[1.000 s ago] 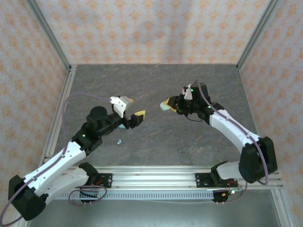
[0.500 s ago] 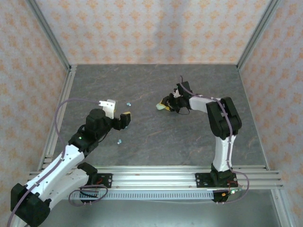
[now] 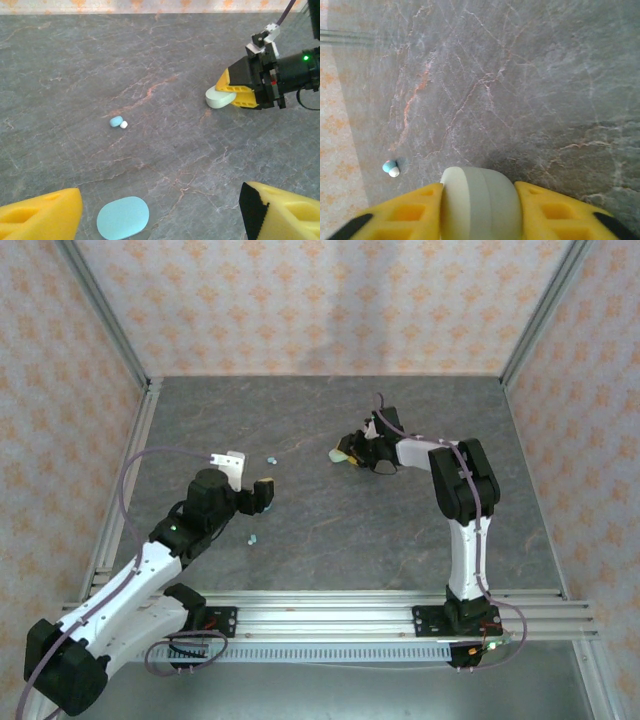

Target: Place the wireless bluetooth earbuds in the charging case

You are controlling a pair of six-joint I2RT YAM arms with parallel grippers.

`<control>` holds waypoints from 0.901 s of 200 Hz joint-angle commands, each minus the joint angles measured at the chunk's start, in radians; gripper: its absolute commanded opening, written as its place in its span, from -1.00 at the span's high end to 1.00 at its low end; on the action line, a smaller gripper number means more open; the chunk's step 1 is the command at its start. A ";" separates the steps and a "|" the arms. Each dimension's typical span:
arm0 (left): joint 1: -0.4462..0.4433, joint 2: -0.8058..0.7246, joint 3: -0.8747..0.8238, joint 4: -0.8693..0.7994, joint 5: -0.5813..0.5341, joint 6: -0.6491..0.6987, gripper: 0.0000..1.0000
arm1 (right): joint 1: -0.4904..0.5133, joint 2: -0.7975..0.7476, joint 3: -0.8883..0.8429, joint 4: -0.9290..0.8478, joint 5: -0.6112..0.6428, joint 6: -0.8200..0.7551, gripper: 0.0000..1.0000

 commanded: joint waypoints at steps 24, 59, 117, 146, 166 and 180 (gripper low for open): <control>0.014 -0.005 -0.015 0.009 -0.053 -0.006 -0.67 | -0.008 -0.085 -0.037 -0.143 0.124 -0.079 -0.01; 0.021 -0.007 0.011 -0.059 -0.061 -0.005 -0.70 | -0.008 -0.185 -0.092 -0.175 0.159 -0.099 -0.02; 0.068 0.003 0.089 -0.236 -0.132 -0.150 -0.71 | 0.154 -0.380 -0.125 -0.308 0.274 -0.307 -0.01; 0.125 0.020 0.101 -0.273 -0.075 -0.253 -0.74 | 0.292 -0.351 -0.070 -0.342 0.234 -0.452 0.14; 0.177 0.024 0.095 -0.296 -0.028 -0.312 -0.74 | 0.363 -0.292 -0.012 -0.353 0.220 -0.496 0.05; 0.231 0.030 0.086 -0.311 0.017 -0.340 -0.75 | 0.403 -0.235 0.048 -0.382 0.205 -0.532 -0.07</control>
